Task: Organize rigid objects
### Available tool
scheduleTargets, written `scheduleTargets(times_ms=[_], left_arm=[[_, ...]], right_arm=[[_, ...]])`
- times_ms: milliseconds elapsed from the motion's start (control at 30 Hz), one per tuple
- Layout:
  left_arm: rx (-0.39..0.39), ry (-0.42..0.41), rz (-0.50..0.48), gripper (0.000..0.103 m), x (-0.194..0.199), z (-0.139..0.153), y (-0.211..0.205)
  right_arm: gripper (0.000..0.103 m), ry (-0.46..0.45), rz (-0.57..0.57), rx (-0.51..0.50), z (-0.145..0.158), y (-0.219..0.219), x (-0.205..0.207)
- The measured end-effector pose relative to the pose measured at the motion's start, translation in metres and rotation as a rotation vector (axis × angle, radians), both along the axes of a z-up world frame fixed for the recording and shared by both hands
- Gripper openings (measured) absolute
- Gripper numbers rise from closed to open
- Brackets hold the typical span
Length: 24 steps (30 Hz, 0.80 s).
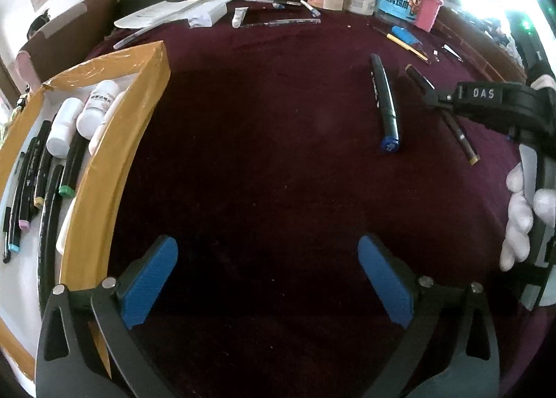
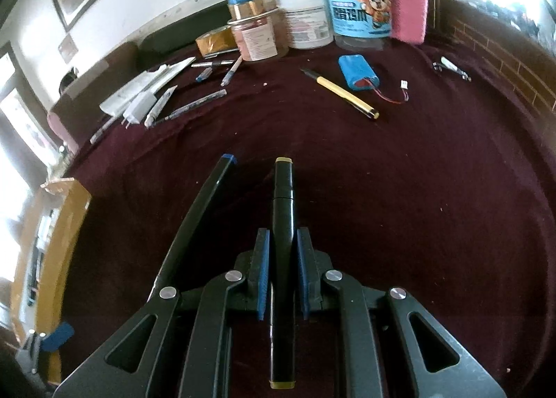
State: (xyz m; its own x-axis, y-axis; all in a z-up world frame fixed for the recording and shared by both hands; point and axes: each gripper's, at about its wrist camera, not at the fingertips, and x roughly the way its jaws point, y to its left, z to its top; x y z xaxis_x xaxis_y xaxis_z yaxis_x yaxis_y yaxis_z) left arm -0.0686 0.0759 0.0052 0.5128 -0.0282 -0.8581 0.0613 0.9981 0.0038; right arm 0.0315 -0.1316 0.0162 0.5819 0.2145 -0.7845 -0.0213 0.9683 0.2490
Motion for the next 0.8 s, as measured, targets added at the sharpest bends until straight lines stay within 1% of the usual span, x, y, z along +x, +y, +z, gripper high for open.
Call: scheduleTargets(times_ms=[67,100,133,167,233,300,333,400,467,567,667,700,733,767,800], left_arm=[[-0.002,0.019,-0.013,0.103,0.002,0.001,-0.001],[-0.025,0.03,-0.02,0.1,0.005,0.003,-0.001],[-0.071,0.023,-0.035,0.092,0.008,0.009,-0.001],[-0.117,0.005,-0.047,0.092,0.014,0.019,-0.003],[-0.126,-0.046,-0.06,0.092,0.026,0.039,-0.013],[-0.1,-0.112,-0.107,0.092,0.044,0.056,-0.032],[-0.076,-0.136,-0.128,0.092,0.053,0.06,-0.042],[-0.026,-0.151,-0.161,0.092,0.073,0.058,-0.062],[-0.003,-0.137,-0.188,0.092,0.089,0.049,-0.075],[0.033,-0.085,-0.23,0.092,0.107,0.026,-0.097],[0.079,-0.057,-0.25,0.092,0.114,0.008,-0.109],[0.068,-0.068,-0.252,0.088,0.114,0.007,-0.11],[0.045,-0.078,-0.254,0.07,0.115,0.007,-0.108],[-0.012,-0.068,-0.27,0.057,0.116,0.007,-0.105],[-0.061,-0.062,-0.271,0.039,0.118,0.008,-0.102]], right_arm=[[0.013,0.003,-0.006,0.032,0.0,-0.006,-0.001],[0.013,0.004,-0.011,0.053,0.0,-0.009,-0.001],[0.013,0.005,-0.018,0.073,0.0,-0.013,-0.001],[0.013,0.006,-0.022,0.086,0.0,-0.016,-0.001],[0.013,0.014,-0.037,0.128,-0.001,-0.025,-0.001],[0.013,0.021,-0.048,0.181,-0.003,-0.033,0.0],[0.013,0.024,-0.05,0.197,-0.003,-0.036,0.001],[0.013,0.03,-0.053,0.238,-0.005,-0.042,0.002],[0.013,0.03,-0.05,0.263,-0.006,-0.045,0.002],[0.013,0.024,-0.049,0.278,-0.005,-0.047,0.002],[0.013,0.016,-0.041,0.295,-0.003,-0.046,0.002],[0.013,0.013,-0.037,0.297,-0.002,-0.046,0.001],[0.013,0.01,-0.034,0.298,-0.002,-0.046,0.0],[0.013,0.007,-0.031,0.299,-0.001,-0.045,0.001],[0.013,0.005,-0.029,0.3,-0.001,-0.045,0.001]])
